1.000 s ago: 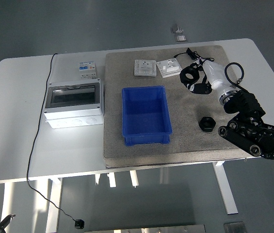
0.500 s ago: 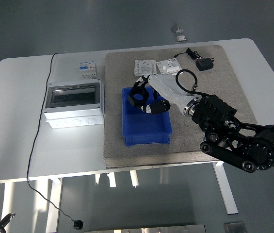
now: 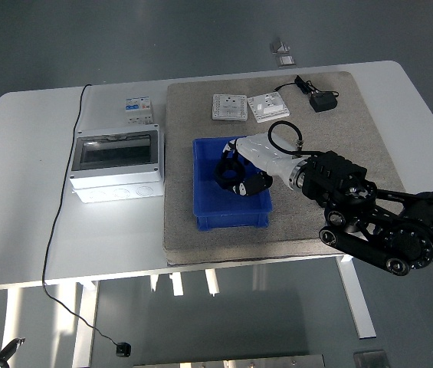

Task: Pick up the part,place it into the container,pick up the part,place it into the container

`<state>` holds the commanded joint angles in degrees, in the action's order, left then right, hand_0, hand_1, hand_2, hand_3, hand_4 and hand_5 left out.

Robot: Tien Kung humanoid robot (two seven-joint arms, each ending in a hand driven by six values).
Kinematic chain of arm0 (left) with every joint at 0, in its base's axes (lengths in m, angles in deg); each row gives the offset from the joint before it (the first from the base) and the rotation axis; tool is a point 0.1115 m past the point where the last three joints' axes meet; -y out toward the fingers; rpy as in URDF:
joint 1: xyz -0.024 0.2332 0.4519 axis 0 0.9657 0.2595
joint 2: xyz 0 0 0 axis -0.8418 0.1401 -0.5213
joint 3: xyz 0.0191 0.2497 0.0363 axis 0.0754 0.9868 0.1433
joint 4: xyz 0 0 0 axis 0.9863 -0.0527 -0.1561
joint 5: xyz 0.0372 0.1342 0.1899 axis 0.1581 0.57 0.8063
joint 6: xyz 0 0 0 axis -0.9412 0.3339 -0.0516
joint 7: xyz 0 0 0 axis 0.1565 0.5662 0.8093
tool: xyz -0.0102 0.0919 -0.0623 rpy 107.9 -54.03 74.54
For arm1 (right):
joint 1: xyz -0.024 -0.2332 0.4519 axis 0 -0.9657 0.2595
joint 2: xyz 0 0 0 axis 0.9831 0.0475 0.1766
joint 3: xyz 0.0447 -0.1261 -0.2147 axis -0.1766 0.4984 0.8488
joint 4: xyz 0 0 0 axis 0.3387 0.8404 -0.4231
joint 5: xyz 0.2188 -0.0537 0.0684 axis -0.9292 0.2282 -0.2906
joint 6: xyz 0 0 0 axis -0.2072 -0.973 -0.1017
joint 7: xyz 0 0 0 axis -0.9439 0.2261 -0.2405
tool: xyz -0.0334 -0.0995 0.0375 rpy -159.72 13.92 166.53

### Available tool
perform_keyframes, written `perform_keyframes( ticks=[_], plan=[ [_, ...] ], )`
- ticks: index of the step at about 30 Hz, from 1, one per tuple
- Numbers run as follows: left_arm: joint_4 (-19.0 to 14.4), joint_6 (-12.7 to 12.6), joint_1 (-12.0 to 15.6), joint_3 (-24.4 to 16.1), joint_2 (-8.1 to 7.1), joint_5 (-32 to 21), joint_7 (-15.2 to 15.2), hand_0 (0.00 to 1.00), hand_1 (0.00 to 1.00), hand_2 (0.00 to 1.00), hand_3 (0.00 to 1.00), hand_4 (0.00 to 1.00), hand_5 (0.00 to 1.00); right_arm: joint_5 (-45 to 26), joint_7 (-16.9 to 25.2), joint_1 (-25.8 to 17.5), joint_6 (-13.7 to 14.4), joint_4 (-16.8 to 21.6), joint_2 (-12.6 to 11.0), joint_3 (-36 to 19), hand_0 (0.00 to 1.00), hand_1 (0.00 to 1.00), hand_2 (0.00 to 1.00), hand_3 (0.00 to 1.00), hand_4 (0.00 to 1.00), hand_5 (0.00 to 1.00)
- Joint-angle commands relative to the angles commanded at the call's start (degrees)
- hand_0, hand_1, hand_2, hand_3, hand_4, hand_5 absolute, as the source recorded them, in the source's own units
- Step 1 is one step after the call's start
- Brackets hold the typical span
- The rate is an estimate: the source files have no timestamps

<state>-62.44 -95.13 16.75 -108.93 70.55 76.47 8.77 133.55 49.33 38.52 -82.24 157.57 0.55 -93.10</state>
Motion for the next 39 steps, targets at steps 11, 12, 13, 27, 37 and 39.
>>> perform_keyframes(
  ticks=[11,12,13,27,37,39],
  plan=[
    [0.1,0.0,0.0,0.3,-0.04,-0.5,-0.2,0.696,0.706,0.741,0.823,0.877,0.892,-4.3,1.4,-1.8,4.4,-0.3,-0.9,-1.8,0.891,0.824,0.786,0.717,0.593,0.38],
    [0.1,0.0,0.1,0.3,-0.03,-0.5,-0.2,0.696,0.706,0.741,0.823,0.877,0.892,-4.4,1.4,-1.9,4.3,-0.2,-0.9,-1.9,0.891,0.824,0.786,0.717,0.593,0.38],
    [0.1,0.0,0.1,0.2,-0.01,-0.4,-0.2,0.696,0.706,0.741,0.823,0.877,0.892,-4.5,1.4,-2.0,4.2,-0.1,-1.0,-2.1,0.891,0.824,0.786,0.717,0.593,0.38],
    [0.0,0.1,0.3,0.2,-0.11,-0.6,0.1,0.696,0.707,0.744,0.823,0.877,0.894,-3.2,1.9,-3.7,4.3,1.1,-1.8,-4.3,0.998,0.864,0.828,0.763,0.633,0.387],
    [0.0,0.0,0.3,0.2,-0.1,-0.8,0.1,0.696,0.707,0.746,0.824,0.877,0.89,-3.5,1.8,-3.5,4.4,0.9,-1.7,-3.7,0.998,0.841,0.824,0.76,0.65,0.386],
    [0.0,0.0,0.3,0.3,-0.11,-0.9,0.1,0.696,0.707,0.746,0.824,0.877,0.89,-3.6,1.6,-3.3,4.1,0.7,-1.7,-3.3,0.998,0.841,0.824,0.76,0.65,0.386]
  ],
)
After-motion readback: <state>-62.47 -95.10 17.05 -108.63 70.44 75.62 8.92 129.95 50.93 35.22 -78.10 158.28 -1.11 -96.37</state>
